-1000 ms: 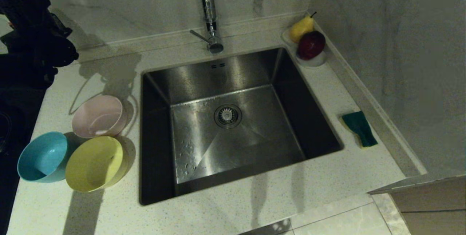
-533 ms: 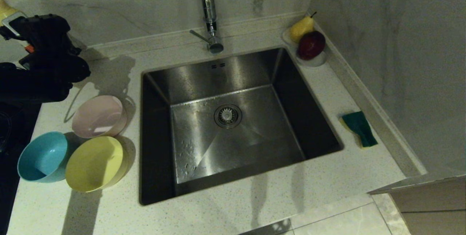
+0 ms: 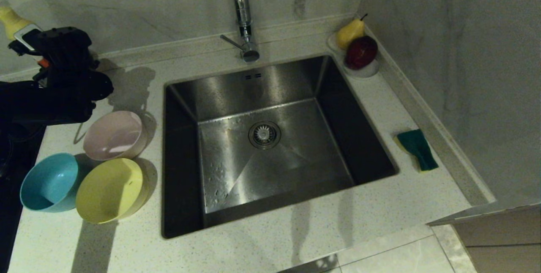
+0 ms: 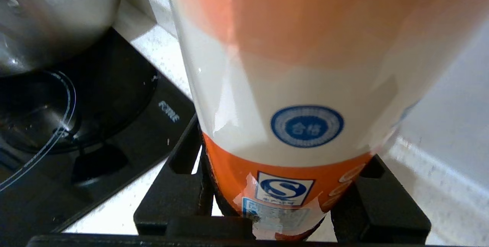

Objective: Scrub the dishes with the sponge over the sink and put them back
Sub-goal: Place the dish soap on the table

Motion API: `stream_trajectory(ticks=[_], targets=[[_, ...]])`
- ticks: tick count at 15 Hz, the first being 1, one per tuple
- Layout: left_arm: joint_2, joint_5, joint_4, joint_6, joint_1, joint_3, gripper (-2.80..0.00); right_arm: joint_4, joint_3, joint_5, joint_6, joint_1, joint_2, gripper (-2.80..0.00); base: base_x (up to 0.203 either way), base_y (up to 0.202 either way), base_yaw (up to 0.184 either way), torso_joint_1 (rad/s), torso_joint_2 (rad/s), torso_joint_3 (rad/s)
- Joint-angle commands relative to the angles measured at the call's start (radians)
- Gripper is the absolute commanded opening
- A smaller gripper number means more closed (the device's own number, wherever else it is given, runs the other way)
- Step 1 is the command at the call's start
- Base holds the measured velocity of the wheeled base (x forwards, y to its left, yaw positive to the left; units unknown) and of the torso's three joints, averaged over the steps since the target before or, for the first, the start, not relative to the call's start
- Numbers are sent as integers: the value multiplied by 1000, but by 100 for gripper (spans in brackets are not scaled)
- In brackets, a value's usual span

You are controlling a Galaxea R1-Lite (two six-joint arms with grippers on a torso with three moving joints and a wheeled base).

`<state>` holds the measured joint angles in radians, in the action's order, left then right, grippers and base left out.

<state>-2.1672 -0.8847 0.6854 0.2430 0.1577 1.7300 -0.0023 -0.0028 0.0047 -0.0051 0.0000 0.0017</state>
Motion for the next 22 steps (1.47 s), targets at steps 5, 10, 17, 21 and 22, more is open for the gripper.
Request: stream_trajectory(ticks=[5,10,17,21,22], targets=[[-7,-16,21,-5,0,-7,-280,-1,0,0,1,0,0,-280,0,0,0,0,0,0],[-1,-30,14,-6,0,-17,0,-1,0,0,0,1,0,-280,0,0,0,0,0,0],[99,-1,-5,-7,-1,-18,0,-1,1,0,0,0,0,-280,0,0,0,0,0,0],[249,31,-61,-6,-1,-52,0,-1,0,0,0,0,0,-280,0,0,0,0,0,0],[305,41,-84,-7,-1,-54,0,-1,0,0,-1,0,0,-280,0,0,0,0,0,0]])
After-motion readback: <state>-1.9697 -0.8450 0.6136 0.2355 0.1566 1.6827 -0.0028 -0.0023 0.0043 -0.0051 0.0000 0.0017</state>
